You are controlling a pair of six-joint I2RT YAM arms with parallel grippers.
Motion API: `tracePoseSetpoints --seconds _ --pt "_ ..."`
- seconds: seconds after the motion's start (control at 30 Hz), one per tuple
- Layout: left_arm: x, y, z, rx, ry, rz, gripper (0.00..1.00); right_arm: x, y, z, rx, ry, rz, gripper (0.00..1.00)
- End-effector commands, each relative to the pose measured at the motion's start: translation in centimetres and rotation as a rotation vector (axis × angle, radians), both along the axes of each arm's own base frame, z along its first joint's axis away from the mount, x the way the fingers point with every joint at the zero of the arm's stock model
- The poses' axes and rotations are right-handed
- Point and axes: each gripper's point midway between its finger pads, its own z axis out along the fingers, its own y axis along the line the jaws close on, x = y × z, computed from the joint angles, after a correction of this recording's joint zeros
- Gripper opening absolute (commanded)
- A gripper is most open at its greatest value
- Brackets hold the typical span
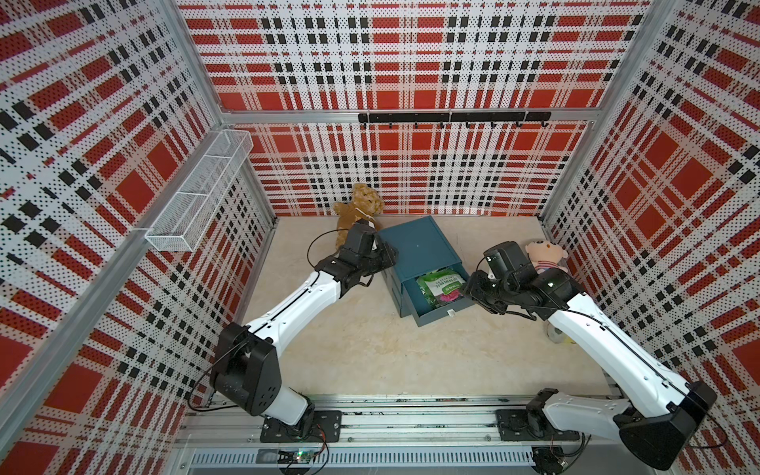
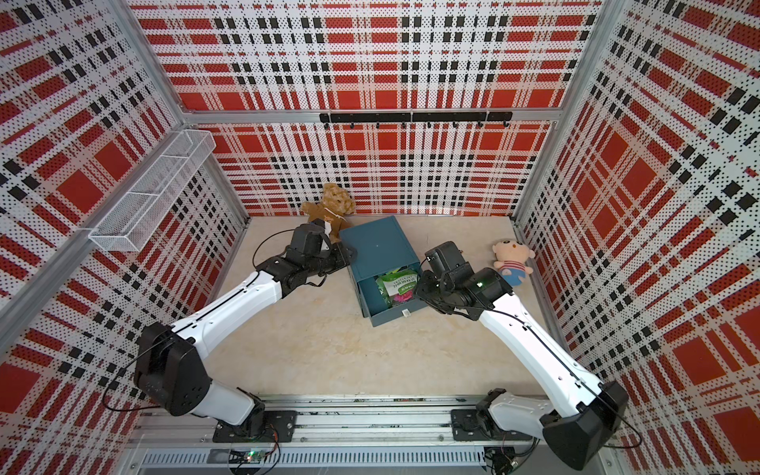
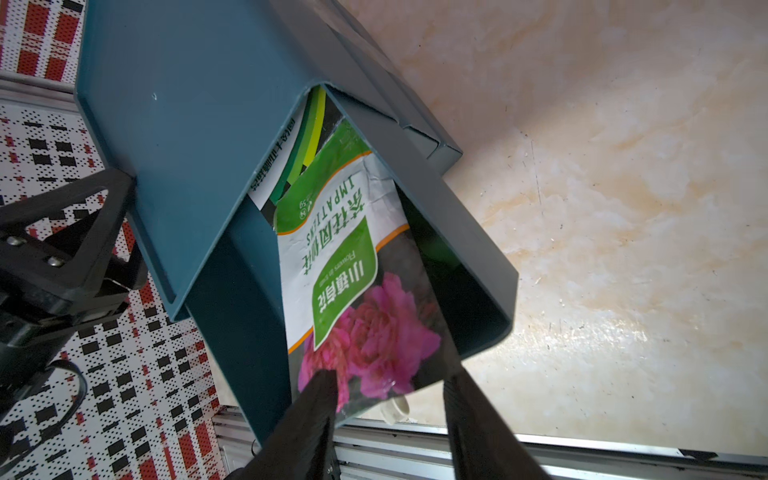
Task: Take the seed bags out of the drawer
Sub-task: Adjust the drawer in the storage box.
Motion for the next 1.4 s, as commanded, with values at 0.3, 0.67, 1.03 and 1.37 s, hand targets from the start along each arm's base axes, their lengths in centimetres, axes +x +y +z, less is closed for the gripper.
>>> tracePoseSetpoints --seconds 0.3,0.67,1.03,1.37 --pt "-1.4 1.1 -5.4 0.098 0.15 -0.008 0.46 1.4 -0.5 1.0 -0.01 -0.056 -0.022 0.26" --pt "-1.3 1.0 -5.5 0.097 0.152 -0.012 0.46 1.3 -1.3 1.7 -0.045 -0.071 -0.029 0.23" --pt "-1.3 1.1 -5.5 0.098 0.151 -0.014 0.46 2.1 -1.5 2.6 -0.073 -0.118 -0.024 0.32" --pt "-0.7 0.8 -5.1 0.087 0.141 -0.016 0.48 4.9 1.9 3.3 -0.275 -0.182 0.39 0.74"
